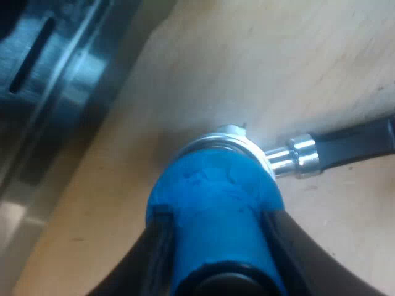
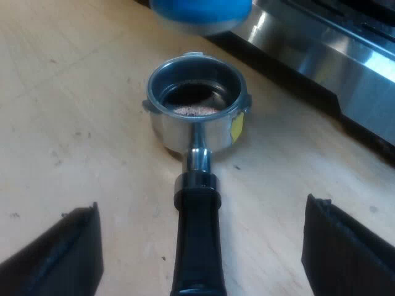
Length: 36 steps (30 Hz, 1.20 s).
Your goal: Grind coffee beans and then tamp
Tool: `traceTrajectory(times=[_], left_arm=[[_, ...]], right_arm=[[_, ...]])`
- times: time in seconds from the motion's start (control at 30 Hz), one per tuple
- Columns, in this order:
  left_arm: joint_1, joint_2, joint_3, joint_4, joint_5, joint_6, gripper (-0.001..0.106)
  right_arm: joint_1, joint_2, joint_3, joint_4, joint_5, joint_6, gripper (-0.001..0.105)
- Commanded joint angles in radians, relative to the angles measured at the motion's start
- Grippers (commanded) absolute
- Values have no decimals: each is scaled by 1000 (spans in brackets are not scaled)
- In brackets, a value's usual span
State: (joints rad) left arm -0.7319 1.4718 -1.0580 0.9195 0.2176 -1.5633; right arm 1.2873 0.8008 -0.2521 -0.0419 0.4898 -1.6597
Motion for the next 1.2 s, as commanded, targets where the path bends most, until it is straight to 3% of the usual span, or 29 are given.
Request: traceTrajectory(times=[0.03,0.5,0.67,1.2], left_arm=[[-7,9,-7,-5,30,-10,0],[-9,75,-7,-11,9,-10,0],[-9,103,-7,-29,48,-10,0],[-9,165,-7,-40,33,-10,0]], right_arm=[[-2,-5,1,-5,4,3,69],[-2,-5,1,-5,4,3,69],[-2,-5,1,-5,4,3,69],[-2,-5,1,-5,4,3,69]])
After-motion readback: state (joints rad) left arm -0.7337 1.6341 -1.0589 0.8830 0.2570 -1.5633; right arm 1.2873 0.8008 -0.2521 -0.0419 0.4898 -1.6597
